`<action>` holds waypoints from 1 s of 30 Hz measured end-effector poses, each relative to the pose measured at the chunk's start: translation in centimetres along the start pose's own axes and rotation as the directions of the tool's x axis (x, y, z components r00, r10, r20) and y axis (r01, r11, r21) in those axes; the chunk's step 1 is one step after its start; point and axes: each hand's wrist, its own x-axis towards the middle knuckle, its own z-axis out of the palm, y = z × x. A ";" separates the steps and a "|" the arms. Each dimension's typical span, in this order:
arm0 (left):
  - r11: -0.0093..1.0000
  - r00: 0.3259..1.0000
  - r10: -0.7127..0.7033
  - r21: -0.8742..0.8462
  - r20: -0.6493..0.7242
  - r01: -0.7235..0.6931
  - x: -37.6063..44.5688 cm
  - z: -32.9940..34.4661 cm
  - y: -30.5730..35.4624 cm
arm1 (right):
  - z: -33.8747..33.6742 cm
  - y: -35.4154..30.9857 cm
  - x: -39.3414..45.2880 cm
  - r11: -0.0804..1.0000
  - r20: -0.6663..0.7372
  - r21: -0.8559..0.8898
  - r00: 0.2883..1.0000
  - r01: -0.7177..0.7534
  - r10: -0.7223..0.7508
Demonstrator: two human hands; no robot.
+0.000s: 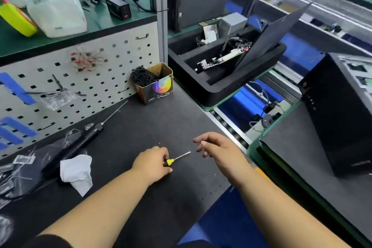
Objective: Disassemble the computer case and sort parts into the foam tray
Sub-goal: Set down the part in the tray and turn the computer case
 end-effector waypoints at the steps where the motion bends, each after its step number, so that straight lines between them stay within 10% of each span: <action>1: 1.000 1.000 -0.011 0.008 0.009 0.011 0.0 0.1 0.1 | 0.0 0.1 0.2 1.000 0.004 -0.001 1.000 0.005 -0.005; 7: 0.977 0.991 -0.115 -0.189 -0.071 0.100 0.2 0.3 0.9 | -1.2 0.4 0.7 1.000 0.013 0.022 1.000 -0.015 0.014; 13: 0.709 0.985 -0.093 -0.704 -0.144 -0.036 -0.5 -3.7 7.1 | -3.1 0.0 0.5 0.994 -0.064 0.095 0.996 -0.054 0.060; 30: 0.665 0.863 0.308 -0.558 -0.399 -0.496 -3.8 -8.2 26.8 | -14.8 -3.1 -6.5 0.926 -0.393 0.316 0.917 0.204 -0.068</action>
